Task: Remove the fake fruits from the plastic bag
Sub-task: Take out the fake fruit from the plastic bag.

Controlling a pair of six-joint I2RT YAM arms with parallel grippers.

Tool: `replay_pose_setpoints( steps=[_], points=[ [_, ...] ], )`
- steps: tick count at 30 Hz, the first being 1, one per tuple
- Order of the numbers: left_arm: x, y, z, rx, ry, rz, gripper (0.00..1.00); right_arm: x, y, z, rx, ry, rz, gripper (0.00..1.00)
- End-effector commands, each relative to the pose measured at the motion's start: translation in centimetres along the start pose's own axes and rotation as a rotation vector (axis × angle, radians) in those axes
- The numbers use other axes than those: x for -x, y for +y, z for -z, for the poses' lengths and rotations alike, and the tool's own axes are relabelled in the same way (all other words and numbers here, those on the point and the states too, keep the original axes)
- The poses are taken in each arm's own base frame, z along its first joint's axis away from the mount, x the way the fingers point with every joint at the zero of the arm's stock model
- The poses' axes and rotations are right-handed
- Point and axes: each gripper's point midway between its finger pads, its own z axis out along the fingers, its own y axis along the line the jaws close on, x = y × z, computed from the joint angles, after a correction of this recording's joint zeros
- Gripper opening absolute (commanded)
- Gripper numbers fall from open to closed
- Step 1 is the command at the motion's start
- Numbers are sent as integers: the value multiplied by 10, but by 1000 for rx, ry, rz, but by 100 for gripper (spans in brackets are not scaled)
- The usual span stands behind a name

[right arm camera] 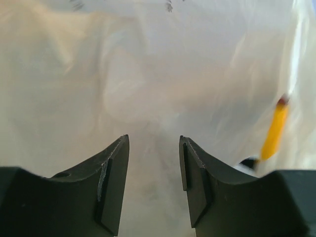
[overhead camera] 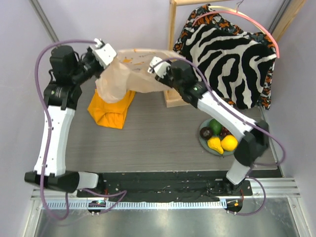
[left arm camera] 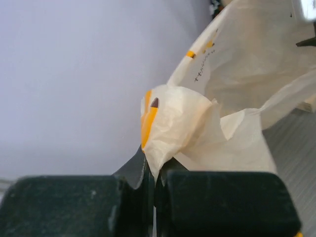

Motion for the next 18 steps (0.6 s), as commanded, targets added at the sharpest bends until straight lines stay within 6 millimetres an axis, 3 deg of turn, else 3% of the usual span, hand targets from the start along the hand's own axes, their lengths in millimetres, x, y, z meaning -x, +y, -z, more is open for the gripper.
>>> replay_pose_setpoints(
  steps=[1, 2, 3, 4, 5, 6, 8, 11, 16, 18],
  points=[
    [-8, -98, 44, -317, 9, -73, 0, -33, 66, 64, 207, 17, -85, 51],
    [-25, -124, 54, -388, 49, -79, 0, -42, 82, 74, 250, 28, -114, 52],
    [-63, -176, 68, -543, 133, -78, 0, -44, 98, 86, 293, 25, -133, 52],
    [-79, -198, 82, -592, 168, -90, 0, -58, 112, 102, 336, 50, -158, 52],
    [-81, -211, 104, -596, 161, -115, 0, -58, 126, 112, 394, 42, -218, 52],
    [-104, -243, 118, -672, 196, -103, 0, -60, 126, 120, 399, 43, -234, 52],
    [-107, -253, 138, -647, 182, -124, 0, -65, 142, 128, 464, 36, -263, 54],
    [-118, -268, 148, -659, 227, -56, 0, -58, 154, 131, 534, 18, -297, 54],
    [-105, -263, 140, -600, 261, 136, 0, -20, 169, 124, 638, -41, -393, 50],
    [-97, -253, 134, -547, 230, 149, 0, -15, 178, 117, 663, -38, -384, 48]
  ],
)
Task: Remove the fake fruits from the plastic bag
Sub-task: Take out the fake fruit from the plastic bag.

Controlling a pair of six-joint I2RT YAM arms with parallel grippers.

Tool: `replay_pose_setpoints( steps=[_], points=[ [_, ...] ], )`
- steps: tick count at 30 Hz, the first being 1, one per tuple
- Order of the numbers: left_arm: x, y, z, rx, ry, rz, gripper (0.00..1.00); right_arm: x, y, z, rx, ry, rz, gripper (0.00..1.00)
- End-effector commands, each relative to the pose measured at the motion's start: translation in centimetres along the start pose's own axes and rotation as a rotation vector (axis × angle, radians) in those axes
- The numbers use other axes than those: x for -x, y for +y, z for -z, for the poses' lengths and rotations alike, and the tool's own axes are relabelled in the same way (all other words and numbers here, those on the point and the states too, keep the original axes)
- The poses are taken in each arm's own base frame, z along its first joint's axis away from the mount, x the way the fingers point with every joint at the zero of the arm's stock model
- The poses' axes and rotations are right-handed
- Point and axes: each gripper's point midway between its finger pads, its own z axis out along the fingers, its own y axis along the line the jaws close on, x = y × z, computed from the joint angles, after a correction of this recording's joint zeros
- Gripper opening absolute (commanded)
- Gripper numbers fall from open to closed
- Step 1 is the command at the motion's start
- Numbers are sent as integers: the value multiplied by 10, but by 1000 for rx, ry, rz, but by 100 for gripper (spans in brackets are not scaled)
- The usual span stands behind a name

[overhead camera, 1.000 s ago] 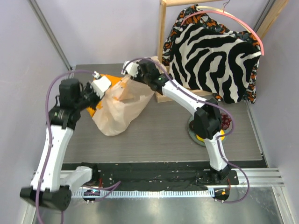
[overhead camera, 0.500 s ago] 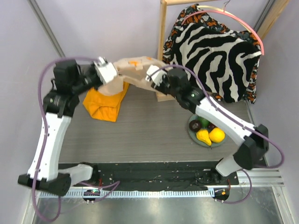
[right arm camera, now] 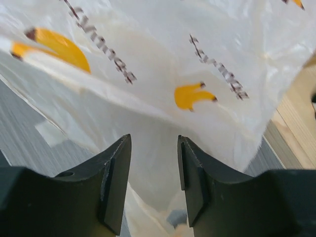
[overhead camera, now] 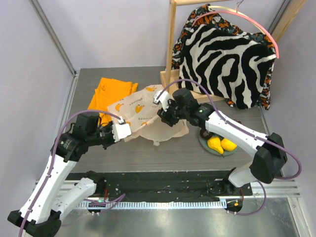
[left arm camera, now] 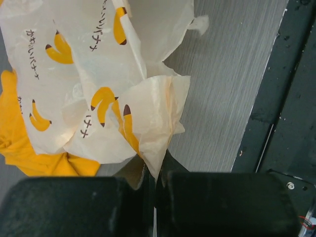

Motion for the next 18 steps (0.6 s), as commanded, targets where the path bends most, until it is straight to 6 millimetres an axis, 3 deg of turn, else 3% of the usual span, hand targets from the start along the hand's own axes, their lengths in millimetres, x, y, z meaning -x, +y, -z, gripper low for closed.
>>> replay_pose_setpoints(
  steps=[1, 5, 8, 10, 11, 12, 13, 16, 18],
  points=[
    [27, 24, 8, 116, -81, 98, 0, 56, 16, -9, 90, -125, -27, 47],
    [38, 30, 12, 115, -99, 159, 0, 78, 22, -8, 64, -153, -36, 48],
    [38, 32, 9, 118, -97, 178, 0, 92, 27, 10, 56, -195, -56, 51],
    [34, 32, 4, 115, -83, 193, 0, 92, 34, 28, 78, -209, -47, 45],
    [32, 33, 2, 117, -77, 201, 0, 91, 42, 34, 118, -222, -41, 33],
    [33, 35, 0, 126, -83, 223, 0, 90, 49, 39, 148, -232, -31, 30],
    [33, 37, -1, 134, -85, 234, 0, 81, 60, 47, 198, -232, -15, 27],
    [38, 42, -4, 137, -99, 250, 0, 58, 70, 43, 205, -195, -14, 17],
    [39, 44, -4, 141, -100, 250, 0, 49, 62, 35, 151, -168, -34, 8]
  ],
)
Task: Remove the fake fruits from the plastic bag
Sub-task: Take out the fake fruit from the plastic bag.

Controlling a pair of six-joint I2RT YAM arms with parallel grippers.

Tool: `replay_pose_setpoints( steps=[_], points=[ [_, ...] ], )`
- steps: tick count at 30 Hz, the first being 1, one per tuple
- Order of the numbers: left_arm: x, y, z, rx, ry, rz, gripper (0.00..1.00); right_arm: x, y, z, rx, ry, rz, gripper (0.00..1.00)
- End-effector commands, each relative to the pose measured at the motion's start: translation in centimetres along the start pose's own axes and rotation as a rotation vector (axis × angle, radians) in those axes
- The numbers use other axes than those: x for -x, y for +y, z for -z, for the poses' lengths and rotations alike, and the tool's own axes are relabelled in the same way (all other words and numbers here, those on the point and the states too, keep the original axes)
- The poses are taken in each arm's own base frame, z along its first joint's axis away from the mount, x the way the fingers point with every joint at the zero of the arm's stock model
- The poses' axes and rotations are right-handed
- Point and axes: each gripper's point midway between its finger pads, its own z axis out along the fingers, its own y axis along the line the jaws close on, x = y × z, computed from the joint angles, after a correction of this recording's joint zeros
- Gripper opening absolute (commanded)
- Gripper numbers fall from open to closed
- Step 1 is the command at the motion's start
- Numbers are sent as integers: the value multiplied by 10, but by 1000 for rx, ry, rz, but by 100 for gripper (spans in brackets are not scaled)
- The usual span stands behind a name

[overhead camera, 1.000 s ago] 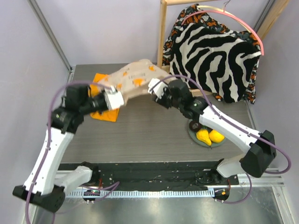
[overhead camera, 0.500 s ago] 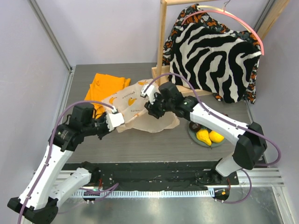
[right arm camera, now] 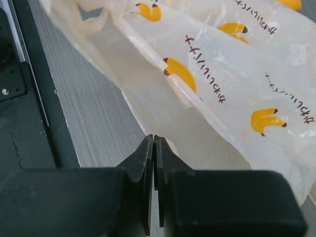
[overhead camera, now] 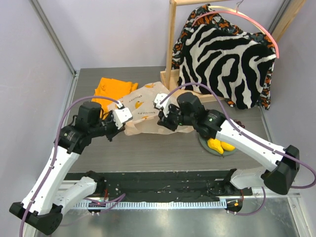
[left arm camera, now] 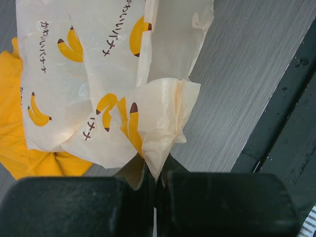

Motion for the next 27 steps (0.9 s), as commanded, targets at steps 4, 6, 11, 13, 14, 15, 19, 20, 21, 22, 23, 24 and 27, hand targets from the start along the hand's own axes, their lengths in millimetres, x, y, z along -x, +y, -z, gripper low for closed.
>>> replay_pose_setpoints(
  steps=[4, 6, 11, 13, 14, 15, 19, 20, 21, 22, 23, 24, 27],
  points=[
    [17, 11, 3, 46, -45, 23, 0, -25, -9, -23, -54, 49, 6, 1],
    [17, 10, 5, 49, -42, 32, 0, -33, -16, -40, -68, 80, 8, 1],
    [17, 11, 9, 62, -42, 36, 0, -26, -46, -71, -185, 75, 4, 1],
    [15, 10, 10, 61, -37, 38, 0, -16, -61, -86, -240, 38, 11, 1],
    [11, 7, 12, 51, -22, 42, 0, -13, -65, -90, -253, 25, 5, 1],
    [8, 6, 13, 46, -12, 36, 0, 2, -70, -94, -264, -19, 3, 1],
    [-12, -12, 17, -17, 50, 22, 0, 7, -71, -120, -245, -52, -45, 1],
    [-17, -14, 16, -23, 65, 19, 0, 7, -70, -125, -238, -54, -69, 1],
    [-23, -15, 15, -29, 81, 16, 0, 12, -70, -129, -233, -73, -80, 4],
    [-26, -15, 15, -25, 92, 16, 0, 4, -71, -140, -227, -59, -96, 10],
    [-28, -15, 14, -20, 99, 17, 0, 2, -69, -147, -215, -56, -110, 22],
    [-30, -15, 14, -16, 102, 21, 0, 7, -70, -151, -214, -68, -133, 28],
    [-33, -11, 10, 11, 107, 42, 0, 3, -73, -179, -203, -57, -212, 52]
  ],
)
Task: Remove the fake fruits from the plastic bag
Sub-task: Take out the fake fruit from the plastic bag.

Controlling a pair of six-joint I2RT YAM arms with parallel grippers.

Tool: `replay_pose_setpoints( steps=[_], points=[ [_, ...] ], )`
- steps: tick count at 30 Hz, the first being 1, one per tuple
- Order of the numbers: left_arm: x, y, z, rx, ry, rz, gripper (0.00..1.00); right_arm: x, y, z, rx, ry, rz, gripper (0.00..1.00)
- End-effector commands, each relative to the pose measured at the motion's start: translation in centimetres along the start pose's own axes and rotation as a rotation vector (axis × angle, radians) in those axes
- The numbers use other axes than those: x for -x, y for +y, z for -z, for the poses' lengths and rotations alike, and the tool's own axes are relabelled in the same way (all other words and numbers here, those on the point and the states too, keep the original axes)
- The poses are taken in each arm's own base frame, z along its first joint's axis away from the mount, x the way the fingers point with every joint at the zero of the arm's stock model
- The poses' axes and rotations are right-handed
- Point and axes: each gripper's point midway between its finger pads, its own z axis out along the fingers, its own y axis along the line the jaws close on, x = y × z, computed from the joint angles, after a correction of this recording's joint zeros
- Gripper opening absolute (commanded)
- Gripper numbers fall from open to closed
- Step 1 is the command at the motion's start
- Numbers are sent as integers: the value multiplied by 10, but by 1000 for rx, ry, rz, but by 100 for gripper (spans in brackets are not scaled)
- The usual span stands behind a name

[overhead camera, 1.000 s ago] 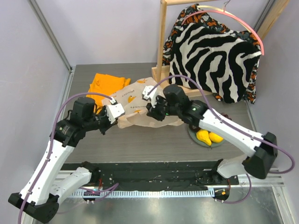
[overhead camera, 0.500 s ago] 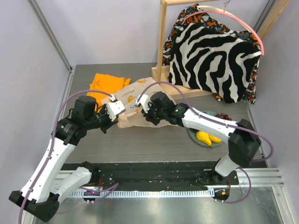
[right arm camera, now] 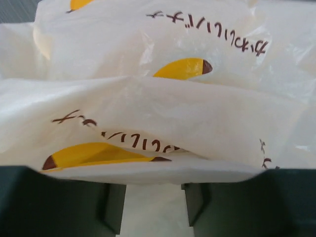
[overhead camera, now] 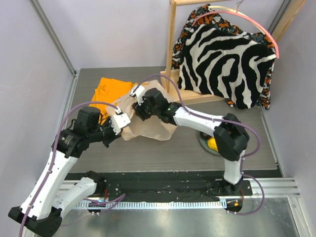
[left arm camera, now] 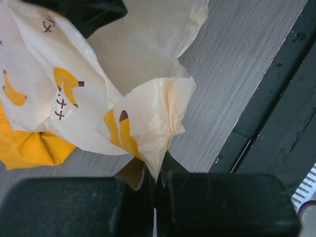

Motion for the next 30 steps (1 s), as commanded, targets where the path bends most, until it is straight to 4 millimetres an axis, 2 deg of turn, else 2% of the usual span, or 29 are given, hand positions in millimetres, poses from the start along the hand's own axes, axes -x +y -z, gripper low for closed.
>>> replay_pose_setpoints(
  steps=[1, 2, 3, 5, 7, 15, 16, 17, 18, 19, 20, 22, 23, 25, 26, 29, 30],
  points=[
    [-8, 2, -2, 27, 21, 45, 0, 29, 3, -32, 8, -76, -129, 55],
    [-6, 1, -2, 20, 15, 56, 0, 20, 3, -44, 2, -55, -151, 59],
    [-5, 0, -2, 14, 13, 66, 0, 31, -2, -47, -31, -75, -214, 67],
    [0, -4, 1, -3, 0, 94, 0, 23, -10, -60, -89, -63, -271, 75],
    [3, -6, 3, -10, -7, 101, 0, 29, -11, -65, -115, -77, -316, 81],
    [3, -11, 1, -46, -3, 110, 0, 25, 18, -95, -90, -89, -310, 86],
    [3, -11, 0, -50, -1, 113, 0, 22, 18, -100, -109, -86, -308, 86],
    [4, -11, -1, -49, -3, 119, 0, 29, 20, -103, -119, -101, -310, 88],
    [5, -10, 0, -47, -7, 118, 0, 17, 22, -114, -137, -81, -310, 90],
    [5, -11, -1, -51, -6, 121, 0, 14, 12, -117, -203, -85, -313, 91],
    [6, -10, -1, -50, -6, 120, 0, 21, 9, -120, -231, -103, -329, 91],
    [6, -12, 0, -61, -5, 125, 0, 8, 8, -134, -270, -89, -341, 91],
    [7, -13, 1, -63, -7, 123, 0, 12, 4, -136, -297, -107, -363, 89],
    [7, -15, 2, -70, -6, 129, 0, -1, 4, -146, -323, -93, -384, 88],
    [7, -16, 2, -79, -10, 130, 0, 0, 3, -148, -324, -98, -398, 87],
    [8, -17, 3, -82, -13, 130, 0, -4, 8, -151, -311, -87, -419, 81],
    [8, -16, 2, -80, -15, 130, 0, -3, 9, -150, -307, -87, -412, 73]
  ],
)
